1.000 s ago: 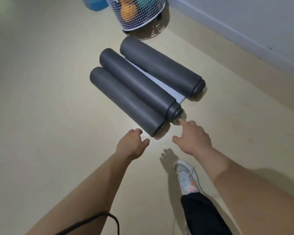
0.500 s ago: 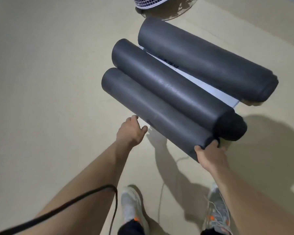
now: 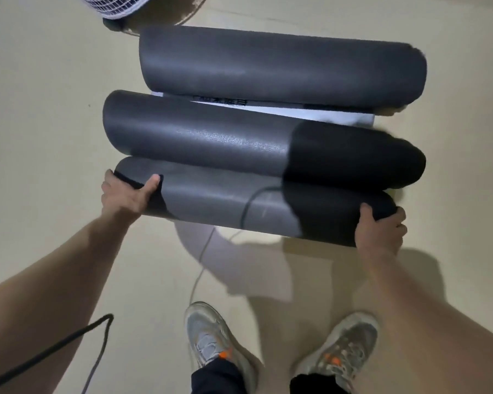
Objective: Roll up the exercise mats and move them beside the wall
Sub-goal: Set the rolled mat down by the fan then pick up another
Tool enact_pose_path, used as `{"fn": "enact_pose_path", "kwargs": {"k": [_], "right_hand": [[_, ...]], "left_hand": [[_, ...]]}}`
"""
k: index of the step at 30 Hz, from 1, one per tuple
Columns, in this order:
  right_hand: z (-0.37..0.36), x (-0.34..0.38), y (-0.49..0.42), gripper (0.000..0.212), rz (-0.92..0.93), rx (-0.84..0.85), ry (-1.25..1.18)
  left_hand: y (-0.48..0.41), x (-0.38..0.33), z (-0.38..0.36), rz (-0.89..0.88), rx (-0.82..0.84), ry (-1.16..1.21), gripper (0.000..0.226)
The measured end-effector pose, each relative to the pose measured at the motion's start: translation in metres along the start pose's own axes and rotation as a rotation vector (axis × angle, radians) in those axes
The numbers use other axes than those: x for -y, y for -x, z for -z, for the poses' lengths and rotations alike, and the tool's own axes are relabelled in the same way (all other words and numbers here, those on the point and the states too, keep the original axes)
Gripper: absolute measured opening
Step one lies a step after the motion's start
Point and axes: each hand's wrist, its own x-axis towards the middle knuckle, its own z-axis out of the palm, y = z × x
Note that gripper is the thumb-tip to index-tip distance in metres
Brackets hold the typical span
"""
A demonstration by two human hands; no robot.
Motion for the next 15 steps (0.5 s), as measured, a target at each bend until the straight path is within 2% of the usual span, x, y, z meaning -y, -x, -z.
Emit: {"fn": "enact_pose_path", "kwargs": {"k": [3,6,9,11,13,15], "right_hand": [[-0.003,0.0,0.0,0.08,-0.008,-0.025,-0.041],[-0.004,-0.001,0.005,0.088,-0.04,-0.06,-0.053],[-0.005,-0.01,0.017,0.116,-0.016,-0.056,0.014],[-0.005,-0.021,0.025,0.135,0.033,0.017,0.128],[-0.002,-0.026,0.03,0.14,0.127,0.039,0.351],[-0.001,-0.017,0.037,0.138,0.371,0.025,0.714]], "left_hand": [[-0.015,0.006,0.004,0.05,0.011,0.089,0.087],[-0.012,0.001,-0.005,0.103,-0.036,0.186,0.103],[-0.008,0.005,-0.018,0.054,-0.06,0.053,0.12],[-0.009,0.014,-0.022,-0.011,-0.034,-0.023,0.12],[-0.011,0.015,-0.021,-0.035,-0.006,-0.025,0.121],[-0.011,0.014,-0.021,-0.034,-0.005,-0.009,0.123]]}}
